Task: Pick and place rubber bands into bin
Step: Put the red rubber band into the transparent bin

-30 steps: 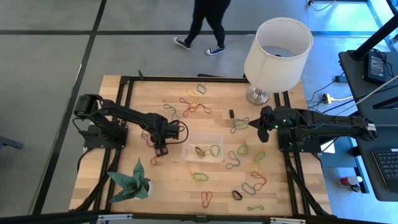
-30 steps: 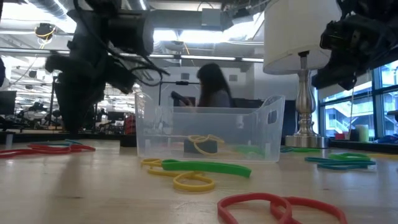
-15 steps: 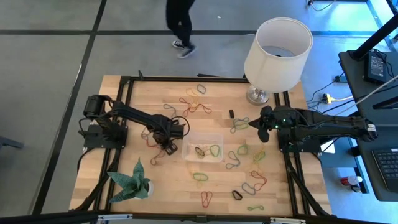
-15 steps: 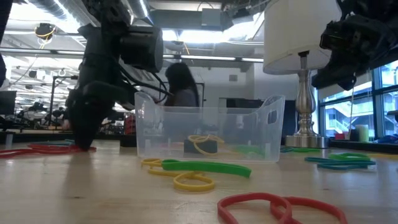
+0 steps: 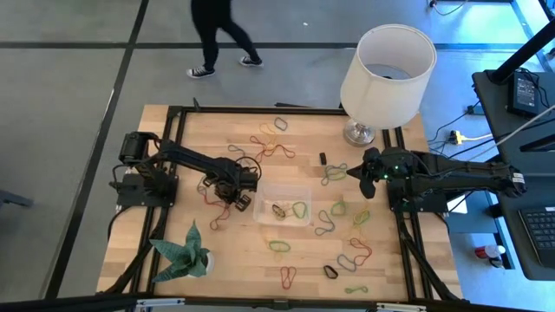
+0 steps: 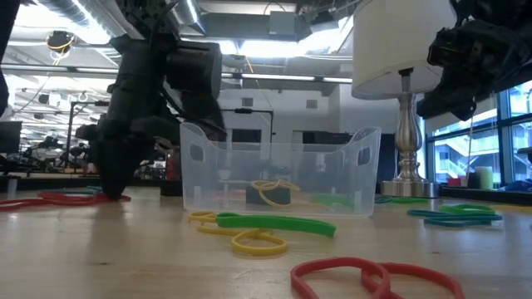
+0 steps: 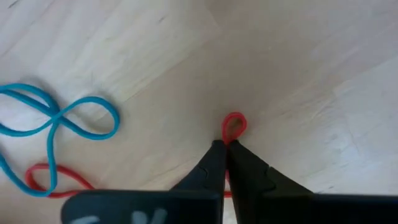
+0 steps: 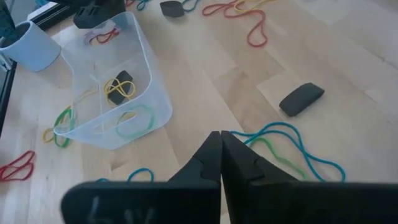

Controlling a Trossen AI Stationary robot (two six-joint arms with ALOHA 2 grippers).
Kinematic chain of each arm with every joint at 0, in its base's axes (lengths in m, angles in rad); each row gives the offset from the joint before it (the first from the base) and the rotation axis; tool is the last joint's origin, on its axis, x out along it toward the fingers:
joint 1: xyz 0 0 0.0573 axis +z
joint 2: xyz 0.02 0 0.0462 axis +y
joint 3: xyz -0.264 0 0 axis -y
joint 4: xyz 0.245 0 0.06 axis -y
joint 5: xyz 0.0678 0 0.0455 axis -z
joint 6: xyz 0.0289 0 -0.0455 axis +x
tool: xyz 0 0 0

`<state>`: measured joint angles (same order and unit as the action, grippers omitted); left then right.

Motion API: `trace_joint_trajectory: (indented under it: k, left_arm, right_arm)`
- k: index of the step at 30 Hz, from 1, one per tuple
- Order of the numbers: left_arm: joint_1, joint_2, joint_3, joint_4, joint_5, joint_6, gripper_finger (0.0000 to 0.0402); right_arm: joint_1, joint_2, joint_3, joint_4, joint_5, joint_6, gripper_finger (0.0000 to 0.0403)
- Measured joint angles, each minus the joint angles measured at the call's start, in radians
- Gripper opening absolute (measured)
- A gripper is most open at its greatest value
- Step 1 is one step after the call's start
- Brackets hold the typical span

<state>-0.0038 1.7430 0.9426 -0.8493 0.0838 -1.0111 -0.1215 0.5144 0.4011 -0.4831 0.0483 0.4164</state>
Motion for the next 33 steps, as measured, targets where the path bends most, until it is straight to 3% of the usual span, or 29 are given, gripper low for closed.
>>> trace_joint_trajectory:
  k: [6,20,27,33]
  left_arm:
    - [-0.013,0.006,0.145,-0.214,-0.118,-0.015,0.0003]
    - [-0.098,0.002,0.541,-0.472,-0.153,0.095,0.0002]
    - [-0.143,0.002,0.741,-0.468,-0.162,0.258,0.0002]
    - [-0.169,0.0,0.861,-0.459,-0.221,0.283,0.0002]
  right_arm:
    - [0.0,0.001,0.0,0.0,0.0,0.002,0.0003]
    - [0.0,0.0,0.0,-0.007,-0.001,-0.037,0.0003]
    - [0.0,0.0,0.0,-0.007,-0.031,-0.06,0.0003]
    - [0.0,0.001,0.0,-0.007,-0.053,-0.063,0.0003]
